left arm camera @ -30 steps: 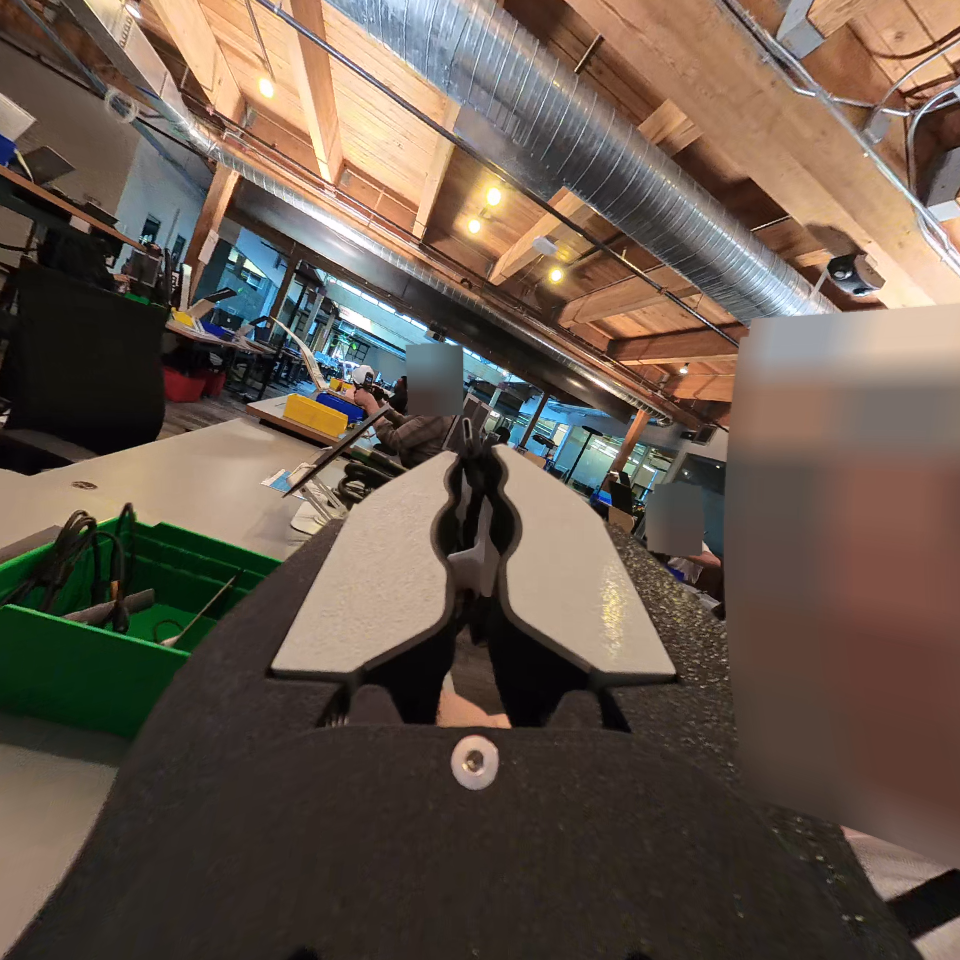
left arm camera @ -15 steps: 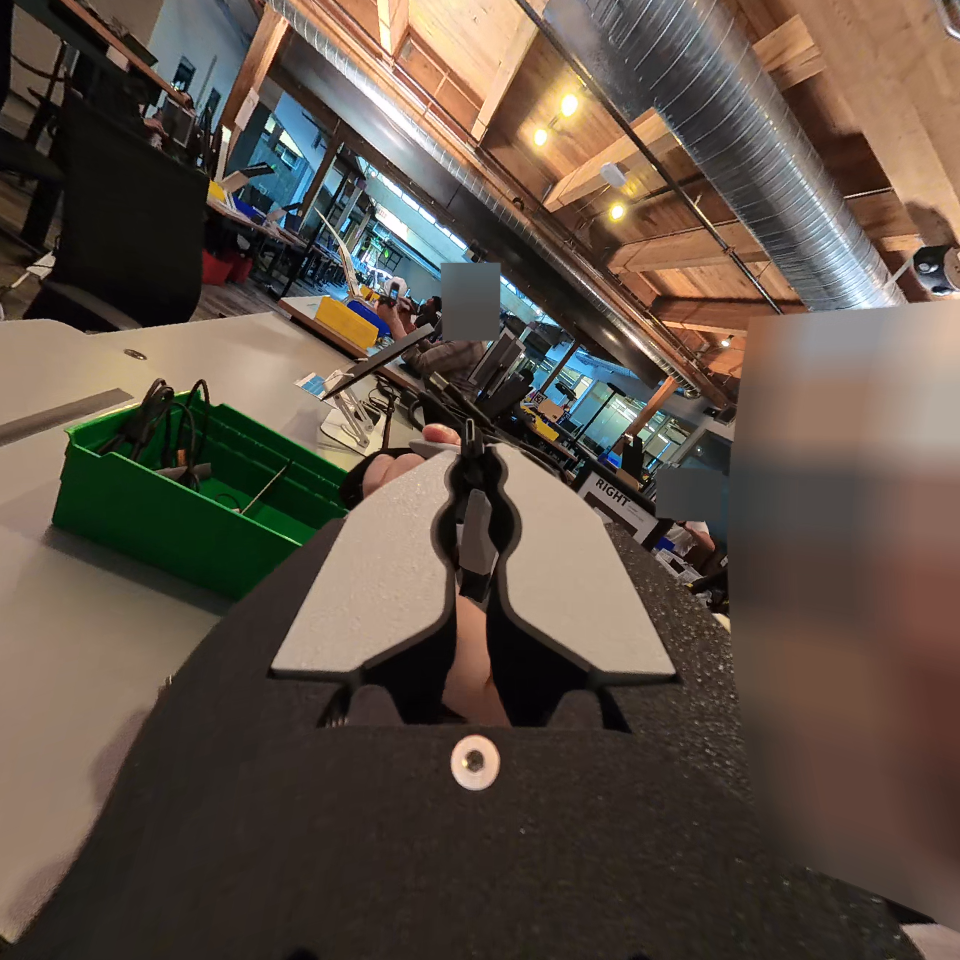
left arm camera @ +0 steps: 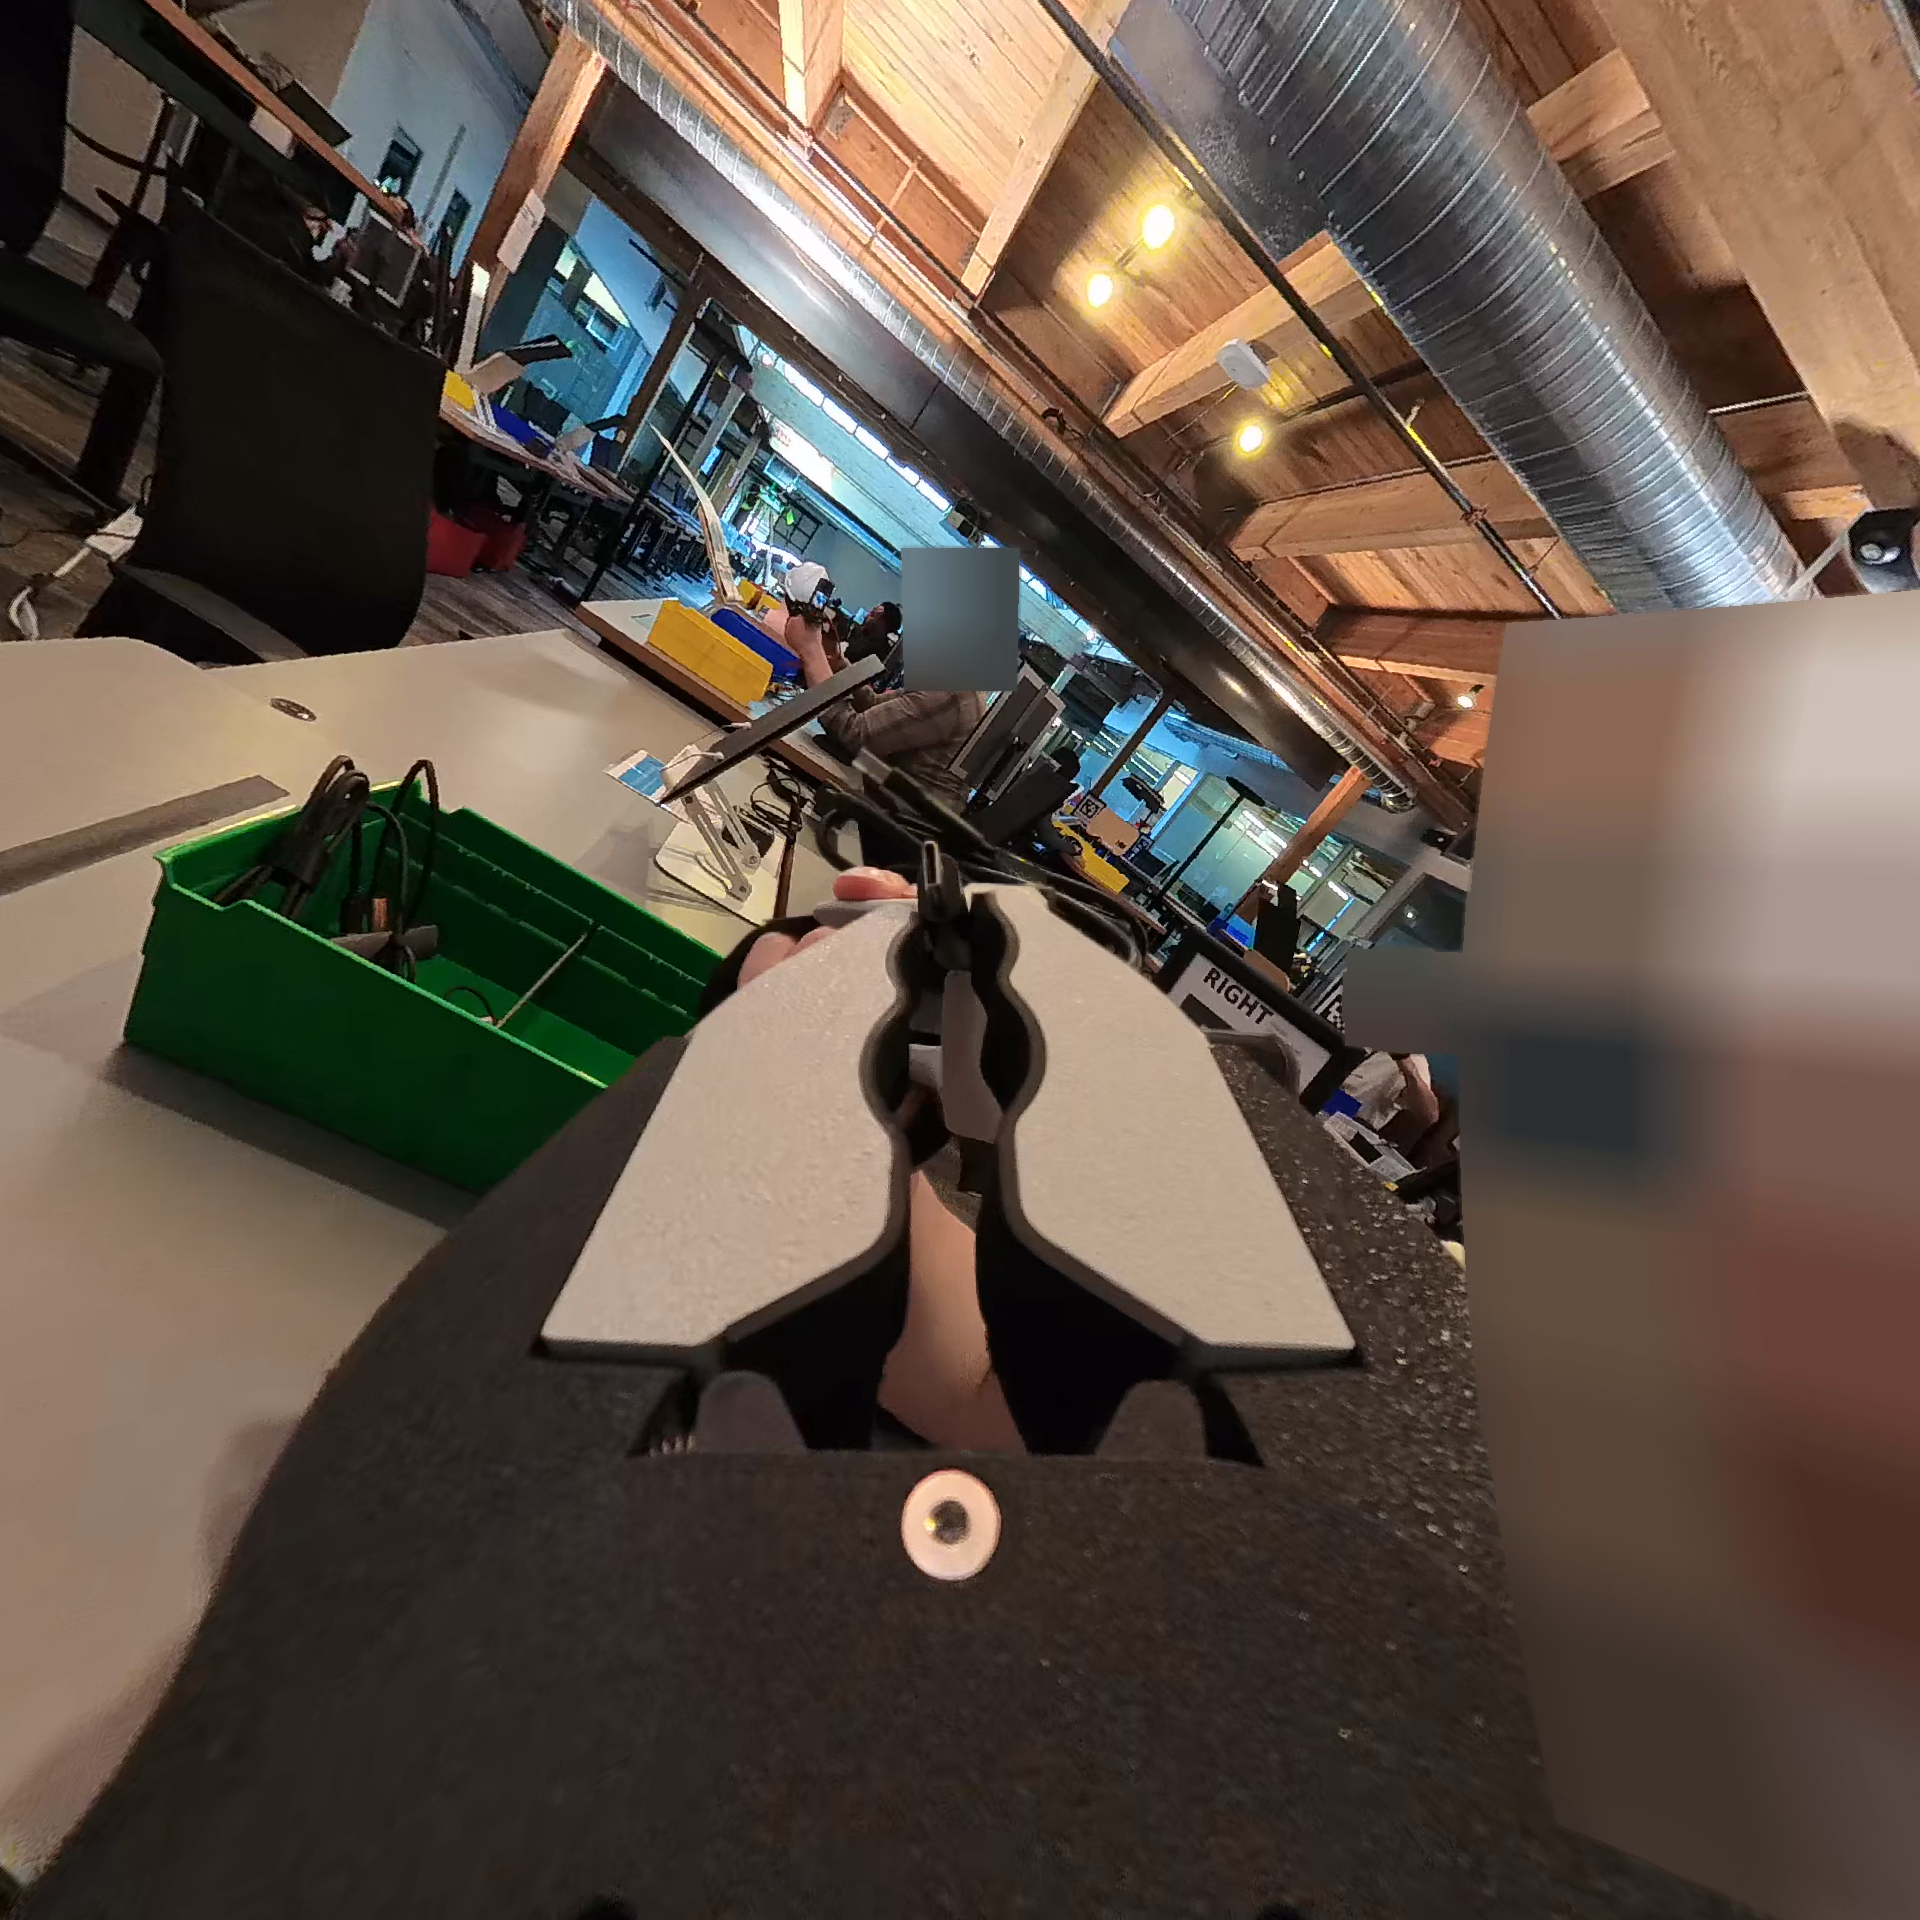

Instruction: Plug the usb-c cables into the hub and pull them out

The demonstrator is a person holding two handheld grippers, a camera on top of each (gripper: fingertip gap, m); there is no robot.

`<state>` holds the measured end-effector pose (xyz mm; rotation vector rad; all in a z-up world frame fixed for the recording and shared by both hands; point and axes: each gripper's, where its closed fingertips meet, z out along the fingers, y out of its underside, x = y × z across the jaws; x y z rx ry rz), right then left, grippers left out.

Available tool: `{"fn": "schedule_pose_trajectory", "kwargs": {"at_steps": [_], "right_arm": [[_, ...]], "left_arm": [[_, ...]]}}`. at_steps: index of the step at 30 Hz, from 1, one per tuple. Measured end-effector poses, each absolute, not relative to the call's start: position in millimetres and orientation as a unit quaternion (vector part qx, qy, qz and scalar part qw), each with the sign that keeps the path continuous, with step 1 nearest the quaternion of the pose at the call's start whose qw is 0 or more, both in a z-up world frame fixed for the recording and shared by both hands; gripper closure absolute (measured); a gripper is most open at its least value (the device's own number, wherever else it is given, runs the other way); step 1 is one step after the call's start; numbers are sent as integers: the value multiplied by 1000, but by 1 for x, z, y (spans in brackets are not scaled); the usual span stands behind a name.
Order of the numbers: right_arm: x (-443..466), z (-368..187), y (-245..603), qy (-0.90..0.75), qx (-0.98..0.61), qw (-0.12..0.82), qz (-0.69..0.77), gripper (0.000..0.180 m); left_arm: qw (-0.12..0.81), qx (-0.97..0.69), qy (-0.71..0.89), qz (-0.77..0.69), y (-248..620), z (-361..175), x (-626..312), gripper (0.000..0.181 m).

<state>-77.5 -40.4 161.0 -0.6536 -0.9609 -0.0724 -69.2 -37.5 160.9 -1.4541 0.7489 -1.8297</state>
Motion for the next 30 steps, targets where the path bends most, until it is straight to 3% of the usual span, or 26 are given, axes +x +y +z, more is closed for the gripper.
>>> {"fn": "schedule_pose_trajectory", "kwargs": {"at_steps": [1, 7, 13, 15, 18, 21, 30], "right_arm": [[-76, 162, -41, -450, -311, 837, -23, 174], [-77, 159, -37, -442, -332, 833, 7, 175], [-54, 170, -29, -414, -335, 846, -22, 174], [-30, 181, -27, -397, -345, 850, -24, 175], [7, 197, -27, -374, -353, 856, -50, 175], [36, 207, -29, -356, -360, 859, -71, 175], [68, 217, -38, -349, -364, 858, -96, 175]], "left_arm": [[339, -555, 288, -703, -37, 161, -68, 173], [345, -557, 291, -697, -34, 159, -69, 173], [399, -585, 304, -637, -23, 158, -81, 159], [439, -636, 336, -538, -14, 142, -91, 167], [450, -755, 372, -299, 10, 89, -119, 156], [409, -792, 412, -187, 10, 47, -126, 150], [126, -894, 412, -125, 3, -89, -103, 142]]}}
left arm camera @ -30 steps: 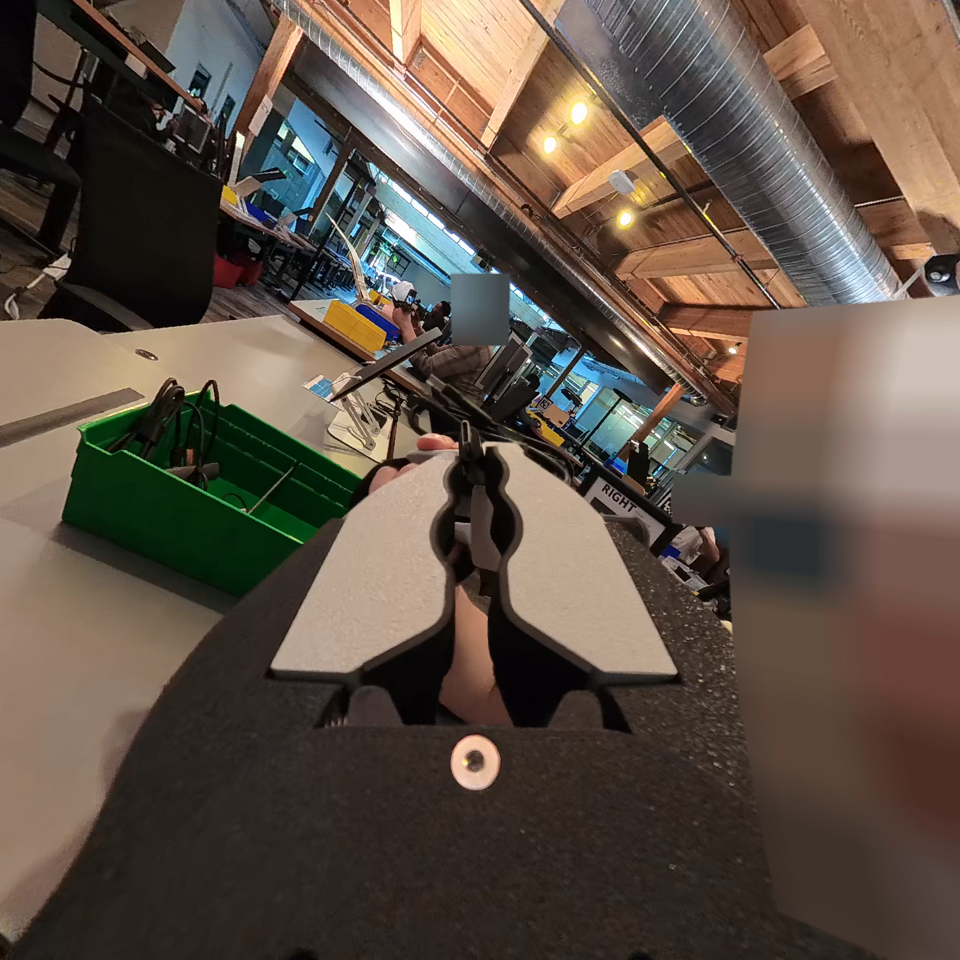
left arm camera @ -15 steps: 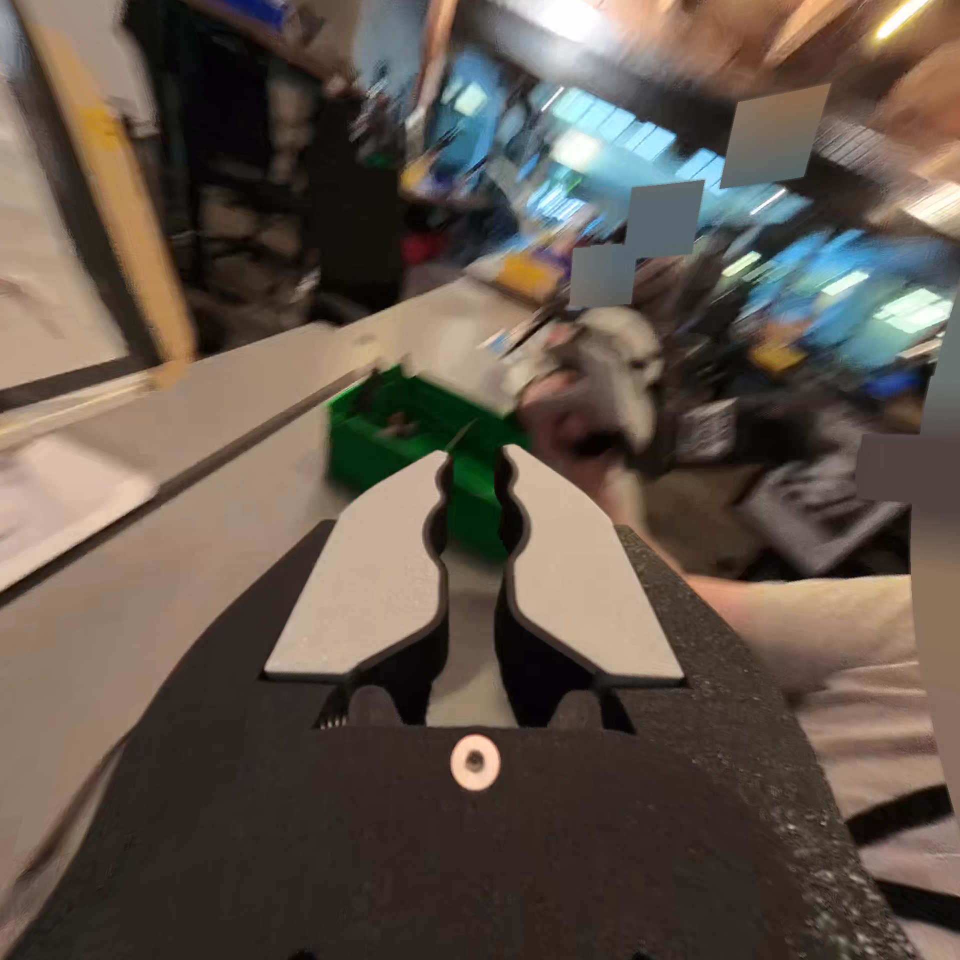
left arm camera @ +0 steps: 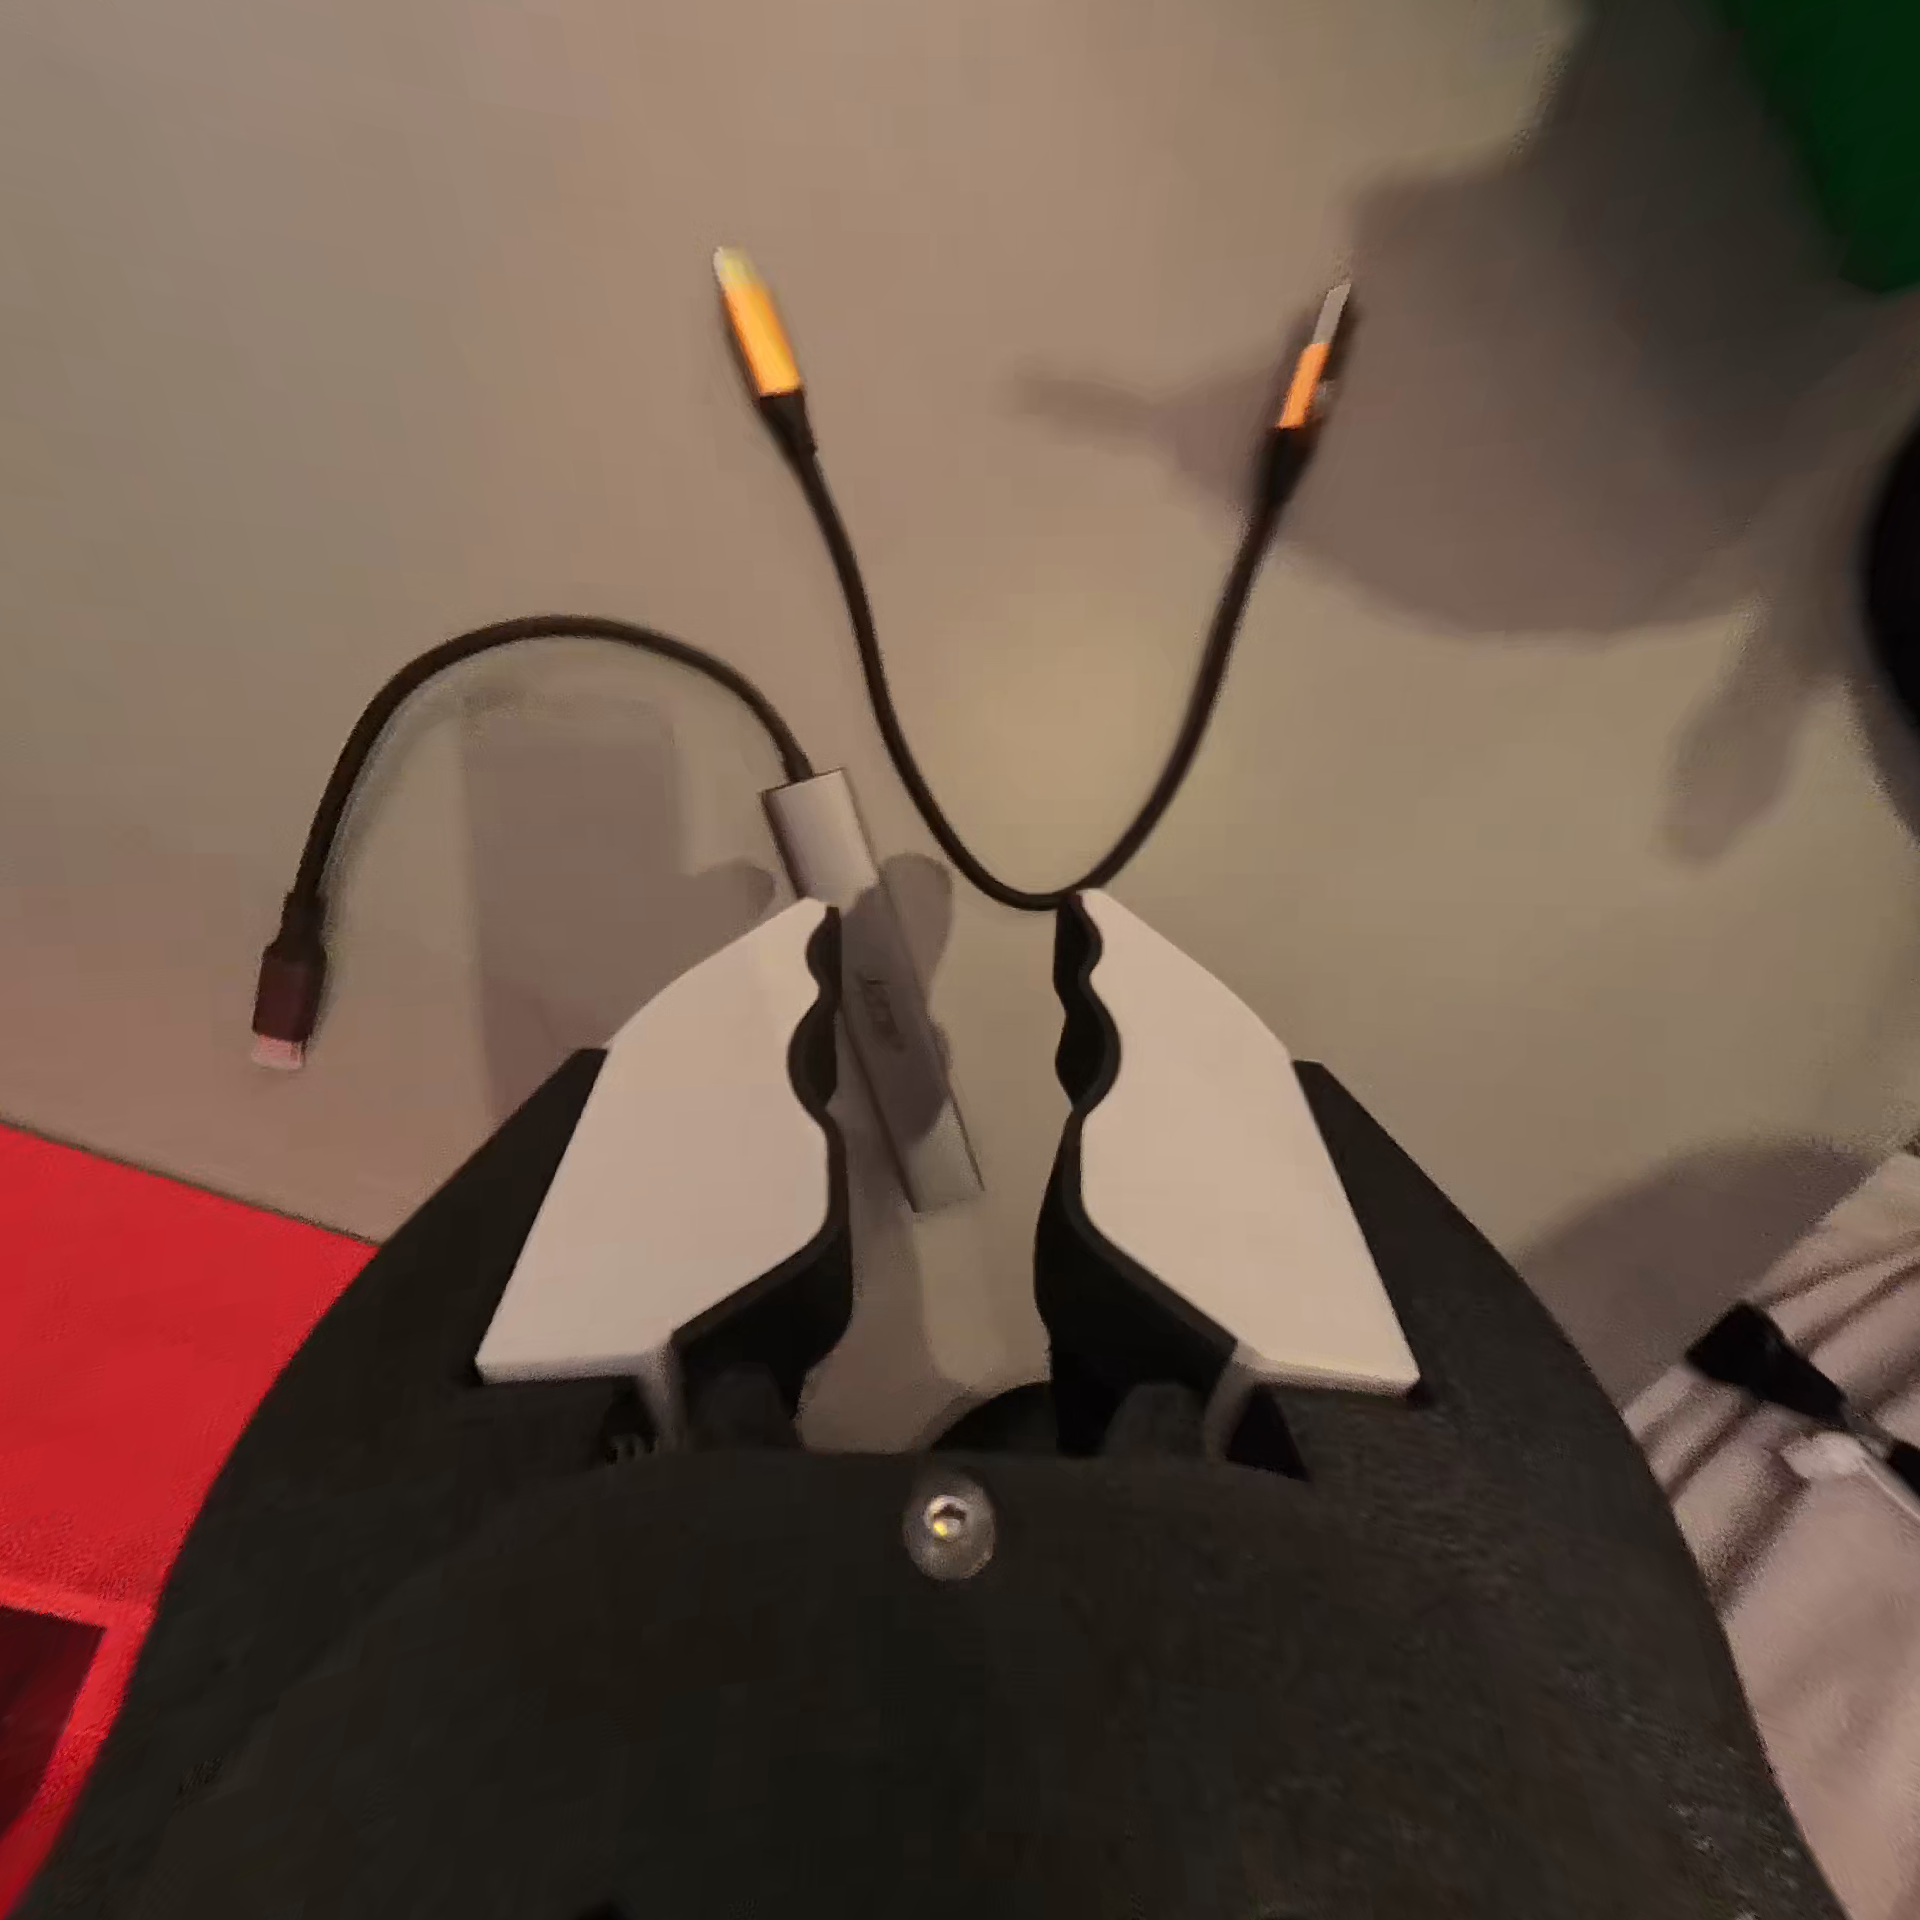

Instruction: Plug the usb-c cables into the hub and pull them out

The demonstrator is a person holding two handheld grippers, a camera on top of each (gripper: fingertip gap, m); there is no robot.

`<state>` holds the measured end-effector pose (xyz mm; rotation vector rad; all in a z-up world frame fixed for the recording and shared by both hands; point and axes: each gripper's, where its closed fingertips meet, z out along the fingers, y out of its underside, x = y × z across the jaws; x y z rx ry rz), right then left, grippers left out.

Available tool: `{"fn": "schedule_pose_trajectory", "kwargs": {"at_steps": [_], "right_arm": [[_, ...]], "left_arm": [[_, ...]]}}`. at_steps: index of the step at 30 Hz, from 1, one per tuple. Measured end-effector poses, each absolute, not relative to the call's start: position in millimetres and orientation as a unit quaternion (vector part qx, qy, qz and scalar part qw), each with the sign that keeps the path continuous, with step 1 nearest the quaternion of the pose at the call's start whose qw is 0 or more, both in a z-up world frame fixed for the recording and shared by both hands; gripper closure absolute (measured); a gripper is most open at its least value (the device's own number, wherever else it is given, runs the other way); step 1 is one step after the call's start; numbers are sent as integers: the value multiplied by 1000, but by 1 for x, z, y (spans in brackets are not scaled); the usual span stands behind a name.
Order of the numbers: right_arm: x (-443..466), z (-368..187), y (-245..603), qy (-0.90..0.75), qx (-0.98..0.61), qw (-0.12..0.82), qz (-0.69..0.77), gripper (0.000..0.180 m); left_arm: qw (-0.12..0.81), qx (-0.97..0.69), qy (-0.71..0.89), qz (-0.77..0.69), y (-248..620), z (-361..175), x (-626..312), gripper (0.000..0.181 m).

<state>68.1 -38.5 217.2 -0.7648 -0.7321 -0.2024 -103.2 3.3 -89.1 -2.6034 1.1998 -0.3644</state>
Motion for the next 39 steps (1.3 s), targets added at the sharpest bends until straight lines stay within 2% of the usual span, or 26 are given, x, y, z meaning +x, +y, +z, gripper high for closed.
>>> {"fn": "schedule_pose_trajectory", "kwargs": {"at_steps": [9, 16, 20, 31, 32, 33, 39], "right_arm": [[96, 227, -43, -318, -361, 873, -79, 175], [106, 230, -45, -304, -362, 878, -66, 175], [106, 229, -44, -308, -366, 876, -60, 175], [108, 226, -43, -312, -373, 872, -61, 175], [109, 227, -44, -311, -373, 872, -59, 175], [110, 227, -44, -309, -373, 873, -56, 175], [113, 228, -46, -304, -370, 877, -36, 175]], "left_arm": [[50, -933, 346, -85, -15, -115, -138, 139], [10, -940, 339, -36, -28, -157, -151, 132], [22, -938, 345, 0, -23, -160, -153, 134], [-25, -937, 349, 13, -23, -160, -153, 135], [-24, -936, 351, 13, -23, -160, -153, 138], [-21, -934, 356, 11, -23, -160, -153, 159], [-26, -926, 377, -2, -25, -160, -152, 159]]}}
